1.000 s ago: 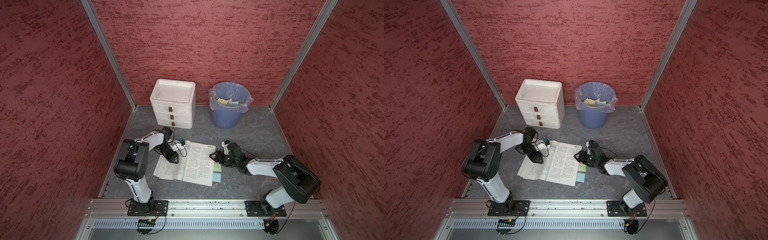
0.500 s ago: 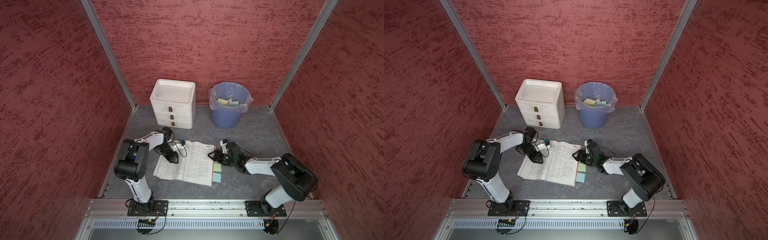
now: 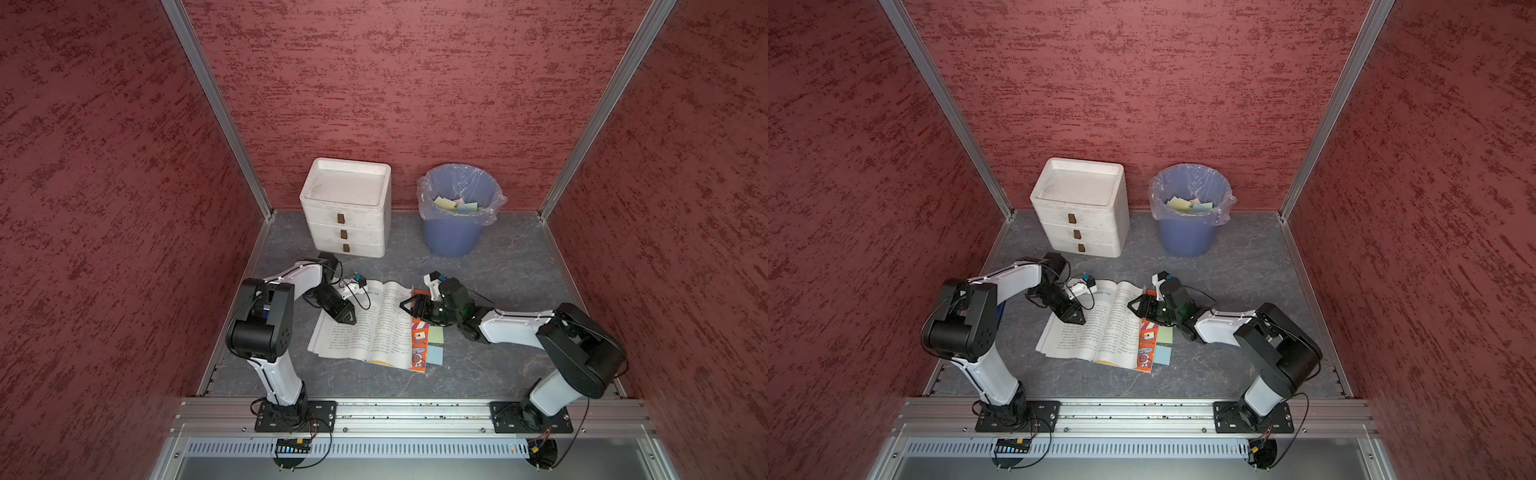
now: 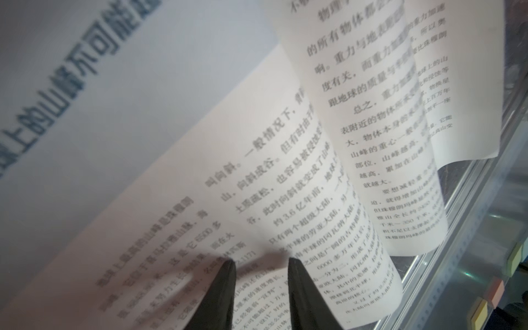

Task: Peel off the used sticky note
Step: Turn the page of the book at the center of the board.

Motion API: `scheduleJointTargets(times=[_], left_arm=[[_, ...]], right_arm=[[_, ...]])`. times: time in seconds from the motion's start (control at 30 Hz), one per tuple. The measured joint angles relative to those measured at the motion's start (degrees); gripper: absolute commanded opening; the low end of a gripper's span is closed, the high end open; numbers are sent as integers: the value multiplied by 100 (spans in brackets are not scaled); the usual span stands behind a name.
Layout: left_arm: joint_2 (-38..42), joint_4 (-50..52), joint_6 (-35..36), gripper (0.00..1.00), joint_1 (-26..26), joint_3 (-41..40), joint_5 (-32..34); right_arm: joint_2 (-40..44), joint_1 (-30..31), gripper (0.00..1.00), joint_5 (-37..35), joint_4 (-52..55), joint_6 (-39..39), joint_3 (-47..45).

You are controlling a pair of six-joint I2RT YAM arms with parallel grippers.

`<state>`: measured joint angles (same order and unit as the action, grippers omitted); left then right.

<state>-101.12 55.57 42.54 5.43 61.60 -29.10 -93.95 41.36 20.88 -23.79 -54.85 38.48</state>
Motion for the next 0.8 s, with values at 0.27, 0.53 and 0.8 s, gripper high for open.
scheduleJointTargets(times=[0.27, 0.53, 0.8], left_arm=[[468, 529, 437, 33, -1526, 570, -699], [660, 979, 909, 33, -2271, 675, -1040], [662, 1067, 1027, 33, -2284, 662, -1182]], right_arm=[[-452, 284, 63, 0, 282, 33, 774], [264, 310, 66, -492, 1027, 262, 240], [315, 304, 64, -660, 992, 173, -378]])
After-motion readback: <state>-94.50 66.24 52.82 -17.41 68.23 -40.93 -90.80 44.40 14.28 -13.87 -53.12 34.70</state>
